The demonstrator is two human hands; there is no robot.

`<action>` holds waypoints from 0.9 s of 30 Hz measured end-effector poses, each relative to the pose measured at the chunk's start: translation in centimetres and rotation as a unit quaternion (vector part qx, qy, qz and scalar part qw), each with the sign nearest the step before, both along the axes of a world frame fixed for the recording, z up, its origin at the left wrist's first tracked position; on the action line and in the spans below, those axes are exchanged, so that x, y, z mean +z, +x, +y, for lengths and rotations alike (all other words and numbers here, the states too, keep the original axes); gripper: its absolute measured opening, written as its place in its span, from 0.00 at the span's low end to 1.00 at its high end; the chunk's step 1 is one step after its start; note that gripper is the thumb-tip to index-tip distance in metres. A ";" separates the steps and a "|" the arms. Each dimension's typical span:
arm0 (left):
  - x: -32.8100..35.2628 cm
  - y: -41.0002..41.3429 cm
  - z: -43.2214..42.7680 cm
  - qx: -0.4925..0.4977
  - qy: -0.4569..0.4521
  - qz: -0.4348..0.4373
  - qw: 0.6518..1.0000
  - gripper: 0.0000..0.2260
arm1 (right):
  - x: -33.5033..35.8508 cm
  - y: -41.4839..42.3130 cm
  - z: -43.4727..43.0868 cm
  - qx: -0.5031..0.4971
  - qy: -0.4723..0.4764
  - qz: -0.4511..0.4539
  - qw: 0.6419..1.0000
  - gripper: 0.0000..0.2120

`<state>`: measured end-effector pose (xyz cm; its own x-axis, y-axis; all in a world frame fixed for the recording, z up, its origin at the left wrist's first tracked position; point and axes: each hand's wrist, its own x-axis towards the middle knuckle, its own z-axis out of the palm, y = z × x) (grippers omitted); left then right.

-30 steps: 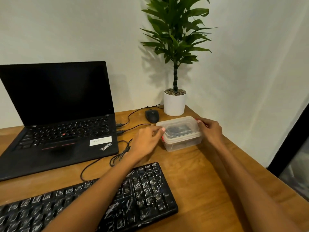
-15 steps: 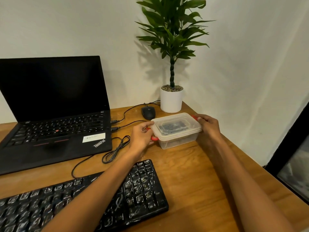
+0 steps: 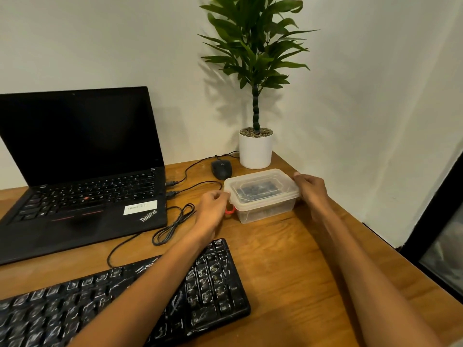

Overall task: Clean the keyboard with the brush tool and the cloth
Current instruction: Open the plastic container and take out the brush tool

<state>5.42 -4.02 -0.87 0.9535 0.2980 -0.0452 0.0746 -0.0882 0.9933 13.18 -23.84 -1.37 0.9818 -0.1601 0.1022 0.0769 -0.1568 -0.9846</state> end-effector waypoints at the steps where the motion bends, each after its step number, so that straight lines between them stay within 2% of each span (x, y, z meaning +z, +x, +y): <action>1: 0.2 -0.1 -0.2 0.000 0.009 -0.002 1.000 0.09 | 0.0 0.0 0.0 0.003 0.007 0.002 1.000 0.11; 6: 0.3 -0.4 -1.0 0.009 0.028 -0.019 0.999 0.10 | -0.5 0.8 -0.2 0.023 0.061 0.018 0.998 0.10; 11: -0.1 0.2 -1.0 0.013 0.023 -0.035 0.999 0.13 | -0.1 0.7 -0.1 0.023 0.057 -0.003 0.998 0.08; 13: -0.1 0.3 -0.9 0.036 0.069 -0.043 0.996 0.16 | 0.2 0.3 -0.2 0.021 0.054 -0.013 0.998 0.07; 15: 0.5 -0.3 -0.9 0.069 0.135 -0.061 0.987 0.13 | 0.7 -0.3 -0.1 0.014 0.055 -0.019 0.998 0.07; 17: 0.7 -0.7 -0.7 0.092 0.163 -0.070 0.980 0.11 | 1.5 -1.2 0.0 0.000 0.072 -0.014 0.997 0.07; 21: 1.3 -2.0 -0.7 0.048 0.103 -0.098 0.989 0.08 | 2.9 -2.5 -0.4 -0.021 0.113 -0.006 0.993 0.12; 27: 1.7 -4.4 -0.4 -0.039 0.029 -0.083 0.995 0.04 | 3.8 -5.1 -1.7 -0.034 0.173 0.021 0.984 0.10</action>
<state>1.03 -4.44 0.83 0.9668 0.2200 0.1298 -0.0992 -0.1449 0.9845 8.04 -25.56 2.40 0.9696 -0.2444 -0.0097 0.0367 0.1846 -0.9821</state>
